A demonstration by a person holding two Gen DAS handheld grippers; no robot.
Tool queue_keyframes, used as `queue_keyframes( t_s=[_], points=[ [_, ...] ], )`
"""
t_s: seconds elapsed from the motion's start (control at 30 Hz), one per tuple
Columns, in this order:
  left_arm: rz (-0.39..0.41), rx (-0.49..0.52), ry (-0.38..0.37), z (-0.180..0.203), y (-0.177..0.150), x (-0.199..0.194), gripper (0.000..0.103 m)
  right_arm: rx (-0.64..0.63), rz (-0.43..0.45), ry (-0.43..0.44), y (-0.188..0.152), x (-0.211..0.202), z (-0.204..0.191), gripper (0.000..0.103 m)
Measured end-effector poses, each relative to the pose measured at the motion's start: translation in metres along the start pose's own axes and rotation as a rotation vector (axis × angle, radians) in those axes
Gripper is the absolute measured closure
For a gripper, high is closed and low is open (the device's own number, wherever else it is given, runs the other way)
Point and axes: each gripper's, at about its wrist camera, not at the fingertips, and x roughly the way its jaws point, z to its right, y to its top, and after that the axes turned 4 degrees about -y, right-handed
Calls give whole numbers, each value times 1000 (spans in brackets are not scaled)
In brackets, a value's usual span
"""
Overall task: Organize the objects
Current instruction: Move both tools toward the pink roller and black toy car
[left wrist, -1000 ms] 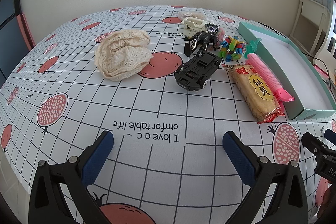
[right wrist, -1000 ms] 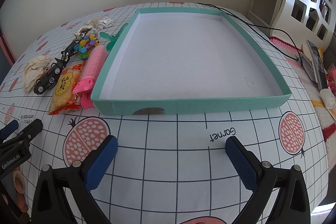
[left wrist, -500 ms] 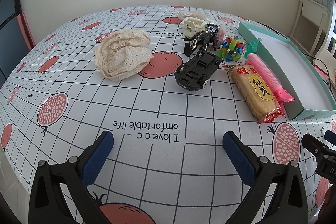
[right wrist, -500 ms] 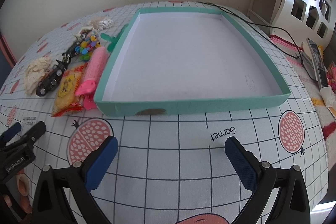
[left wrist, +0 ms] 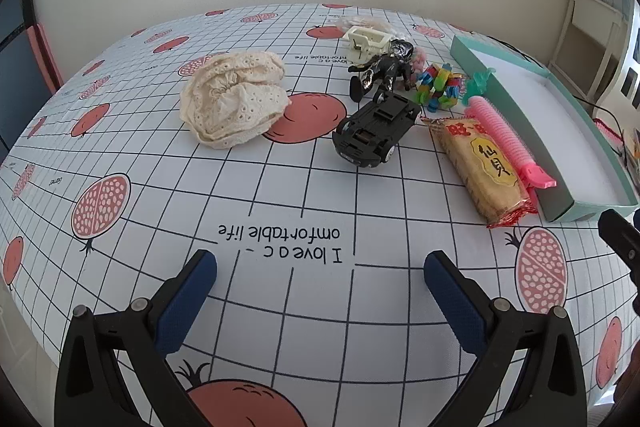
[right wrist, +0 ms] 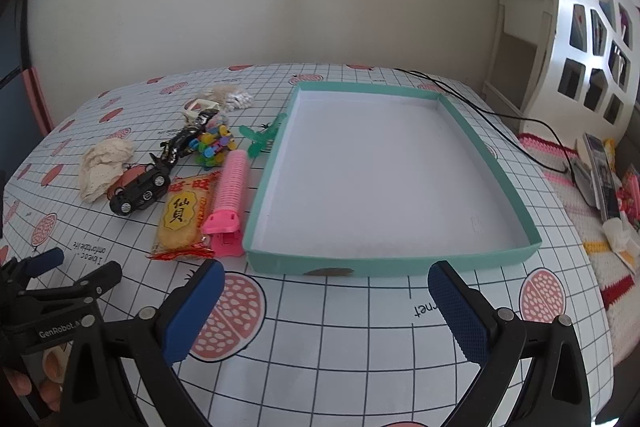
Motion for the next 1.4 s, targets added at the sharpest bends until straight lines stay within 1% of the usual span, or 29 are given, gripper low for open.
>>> queue_keyframes(
  t_s=[0.17,0.3,0.5,0.6,0.67,0.77,0.83,1.0,1.07,1.2,1.27,1.4],
  points=[
    [17,-8,-3,-3,10,-13,0,2,-5,20,7,2,-4,0],
    [39,-27,-32,-8,22,-21,0,-2,-8,41,15,3,-9,0],
    [55,-30,-45,-15,35,-21,0,-29,6,90,36,5,-23,1],
    [58,-32,-48,-18,43,-19,0,-39,-1,120,44,9,-30,3],
    [64,-31,-46,-19,47,-18,0,-46,-5,136,49,12,-36,8],
    [76,-20,-49,-18,55,-18,0,-55,-7,183,59,17,-45,9],
    [85,-14,-43,-18,60,-17,0,-58,-19,218,63,23,-51,12],
    [96,-8,-49,-24,62,-16,0,-39,-63,310,60,34,-60,15],
    [96,-6,-50,-24,61,-14,0,-38,-77,334,58,37,-62,15],
    [91,-2,-42,-24,57,-8,0,-21,-113,349,54,47,-62,16],
    [89,-3,-45,-24,55,-7,0,-6,-126,362,53,50,-60,20],
    [89,3,-48,-23,53,-5,0,-11,-138,355,52,54,-63,23]
  ],
)
